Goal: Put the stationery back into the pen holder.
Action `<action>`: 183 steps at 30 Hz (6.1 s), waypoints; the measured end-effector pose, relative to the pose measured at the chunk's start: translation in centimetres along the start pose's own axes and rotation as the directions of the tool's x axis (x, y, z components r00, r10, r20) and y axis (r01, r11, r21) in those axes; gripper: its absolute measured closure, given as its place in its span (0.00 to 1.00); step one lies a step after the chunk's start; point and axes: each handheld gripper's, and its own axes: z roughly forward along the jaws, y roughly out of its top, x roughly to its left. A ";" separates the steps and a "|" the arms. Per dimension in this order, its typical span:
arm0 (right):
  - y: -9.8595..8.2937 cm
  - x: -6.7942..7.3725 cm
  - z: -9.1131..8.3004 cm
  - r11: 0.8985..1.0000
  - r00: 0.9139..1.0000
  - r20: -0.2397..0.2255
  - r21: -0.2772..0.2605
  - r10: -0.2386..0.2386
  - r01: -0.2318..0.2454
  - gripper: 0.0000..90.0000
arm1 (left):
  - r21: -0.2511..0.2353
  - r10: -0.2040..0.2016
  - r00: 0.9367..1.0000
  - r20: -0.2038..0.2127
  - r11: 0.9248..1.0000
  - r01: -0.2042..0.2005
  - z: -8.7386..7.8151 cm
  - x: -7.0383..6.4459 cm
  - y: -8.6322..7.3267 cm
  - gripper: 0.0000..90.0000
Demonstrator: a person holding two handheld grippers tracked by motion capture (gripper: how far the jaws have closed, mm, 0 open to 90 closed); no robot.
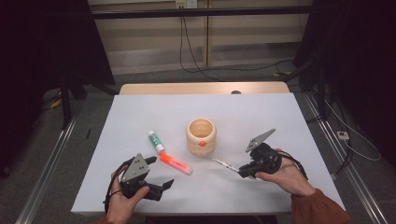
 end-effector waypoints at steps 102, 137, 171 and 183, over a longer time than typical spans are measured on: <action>6.8 2.8 2.9 0.992 0.994 -0.047 -0.079 -0.098 0.094 0.23 | 0.201 0.563 0.825 -0.050 0.815 -0.544 6.4 -5.8 2.6 0.89; -2.3 0.0 -0.6 0.949 0.971 0.181 -0.299 0.154 -0.095 0.13 | -0.118 -0.038 0.992 0.118 0.992 0.052 3.5 0.1 5.0 0.89; -9.3 -1.0 -1.2 0.857 0.920 0.269 -0.502 0.286 -0.120 0.10 | -0.293 -0.161 0.985 0.058 0.941 0.171 6.8 4.7 12.0 0.89; -9.7 -1.4 -1.0 0.861 0.927 0.249 -0.492 0.281 -0.129 0.06 | -0.296 -0.176 0.983 0.055 0.937 0.185 10.6 5.6 13.0 0.89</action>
